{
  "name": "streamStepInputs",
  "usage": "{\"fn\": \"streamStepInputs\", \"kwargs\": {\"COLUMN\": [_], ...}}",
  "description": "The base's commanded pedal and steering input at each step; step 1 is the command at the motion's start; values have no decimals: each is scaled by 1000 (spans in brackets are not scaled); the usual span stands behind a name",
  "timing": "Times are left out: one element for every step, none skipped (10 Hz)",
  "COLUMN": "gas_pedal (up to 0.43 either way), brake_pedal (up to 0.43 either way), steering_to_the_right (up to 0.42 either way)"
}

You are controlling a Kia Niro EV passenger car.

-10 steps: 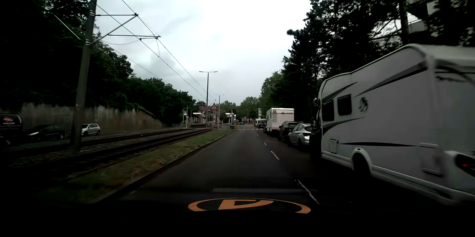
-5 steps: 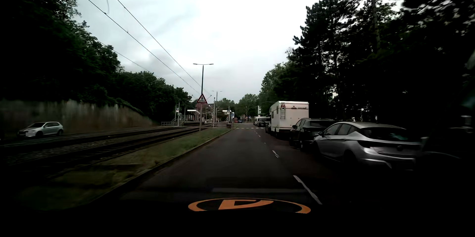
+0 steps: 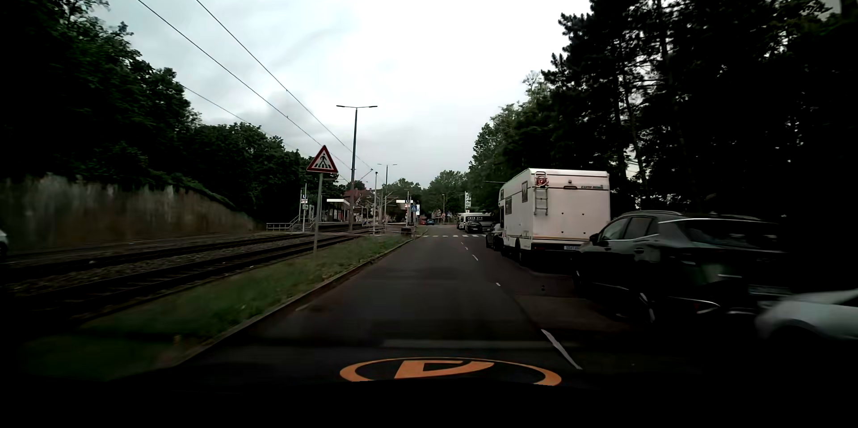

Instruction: Follow the waypoints while adhering to traffic rules and regulations

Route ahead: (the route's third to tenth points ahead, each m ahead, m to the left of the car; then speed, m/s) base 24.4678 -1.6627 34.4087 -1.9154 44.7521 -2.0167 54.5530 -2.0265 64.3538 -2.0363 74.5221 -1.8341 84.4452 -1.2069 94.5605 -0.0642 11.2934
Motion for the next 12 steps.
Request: {"fn": "streamStepInputs", "kwargs": {"gas_pedal": [87,87,87,87,87,87,79,79,79,79,79,87], "brake_pedal": [0,0,0,0,0,0,0,0,0,0,0,0], "steering_to_the_right": [4,4,4,4,3,2,0,0,0,0,0,0]}}
